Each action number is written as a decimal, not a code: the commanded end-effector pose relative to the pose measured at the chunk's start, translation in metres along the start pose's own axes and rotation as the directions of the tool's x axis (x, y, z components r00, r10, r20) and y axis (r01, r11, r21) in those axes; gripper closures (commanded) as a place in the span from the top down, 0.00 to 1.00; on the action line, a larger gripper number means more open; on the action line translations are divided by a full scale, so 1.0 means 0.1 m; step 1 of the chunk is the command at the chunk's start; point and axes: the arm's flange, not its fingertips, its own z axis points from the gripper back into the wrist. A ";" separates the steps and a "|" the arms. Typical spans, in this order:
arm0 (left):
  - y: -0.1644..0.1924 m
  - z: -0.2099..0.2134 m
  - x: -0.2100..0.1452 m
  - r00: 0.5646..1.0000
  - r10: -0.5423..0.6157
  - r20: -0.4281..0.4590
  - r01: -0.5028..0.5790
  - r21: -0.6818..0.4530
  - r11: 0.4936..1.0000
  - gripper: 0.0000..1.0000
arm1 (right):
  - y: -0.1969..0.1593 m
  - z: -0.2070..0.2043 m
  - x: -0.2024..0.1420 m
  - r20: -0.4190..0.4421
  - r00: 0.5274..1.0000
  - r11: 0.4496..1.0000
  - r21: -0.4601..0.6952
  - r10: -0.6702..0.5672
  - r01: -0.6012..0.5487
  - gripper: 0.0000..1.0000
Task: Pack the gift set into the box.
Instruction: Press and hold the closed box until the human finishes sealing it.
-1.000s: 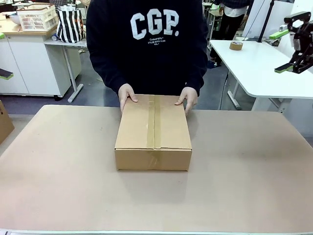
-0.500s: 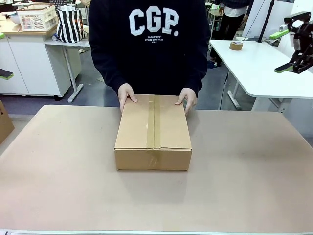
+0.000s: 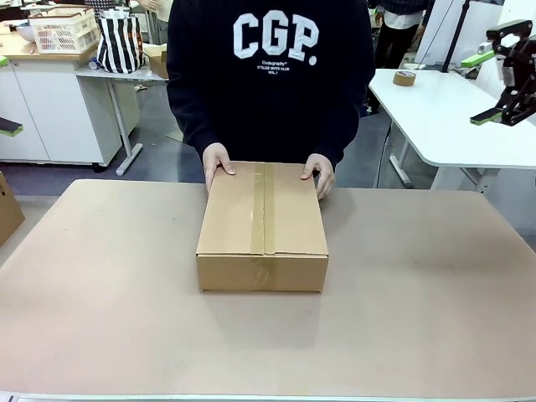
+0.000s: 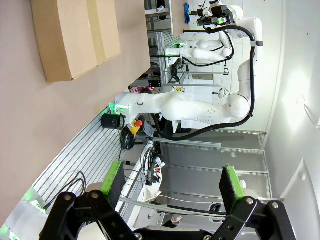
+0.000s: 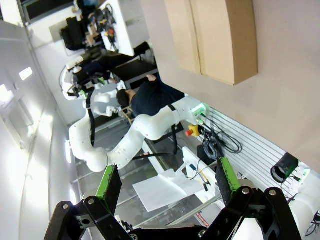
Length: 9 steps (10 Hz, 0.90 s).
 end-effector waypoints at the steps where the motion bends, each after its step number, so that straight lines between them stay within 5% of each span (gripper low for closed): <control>1: 0.00 0.00 0.00 1.000 0.000 0.000 0.000 0.000 1.000 1.00 | 0.00 0.00 0.00 0.000 1.000 1.000 0.000 0.000 0.000 1.00; 3: 0.01 -0.26 0.21 0.959 -0.281 -0.022 0.282 0.143 0.949 1.00 | 0.20 -0.28 0.18 0.083 0.949 0.947 -0.129 0.305 -0.294 1.00; 4: 0.04 -0.41 0.29 0.904 -0.425 -0.046 0.426 0.172 0.888 1.00 | 0.33 -0.46 0.23 0.073 0.870 0.871 -0.107 0.488 -0.480 1.00; 5: 0.08 -0.56 0.36 0.800 -0.599 -0.042 0.588 0.253 0.768 1.00 | 0.44 -0.68 0.25 0.097 0.713 0.720 -0.098 0.694 -0.687 1.00; 6: 0.11 -0.69 0.41 0.667 -0.744 -0.039 0.721 0.284 0.632 1.00 | 0.53 -0.91 0.19 0.063 0.488 0.490 -0.034 0.871 -0.871 1.00; 7: 0.10 -0.87 0.46 0.515 -0.856 -0.044 0.828 0.281 0.484 1.00 | 0.63 -1.22 0.11 0.099 0.350 0.351 0.010 0.931 -0.936 1.00; 8: 0.03 -1.09 0.52 0.373 -0.925 -0.072 0.900 0.271 0.342 1.00 | 0.70 -1.34 0.04 0.136 0.315 0.323 -0.042 0.939 -0.945 1.00; 9: -0.08 -1.27 0.57 0.306 -0.950 -0.064 0.932 0.226 0.284 1.00 | 0.79 -1.46 -0.11 0.124 0.238 0.267 -0.338 0.963 -0.902 1.00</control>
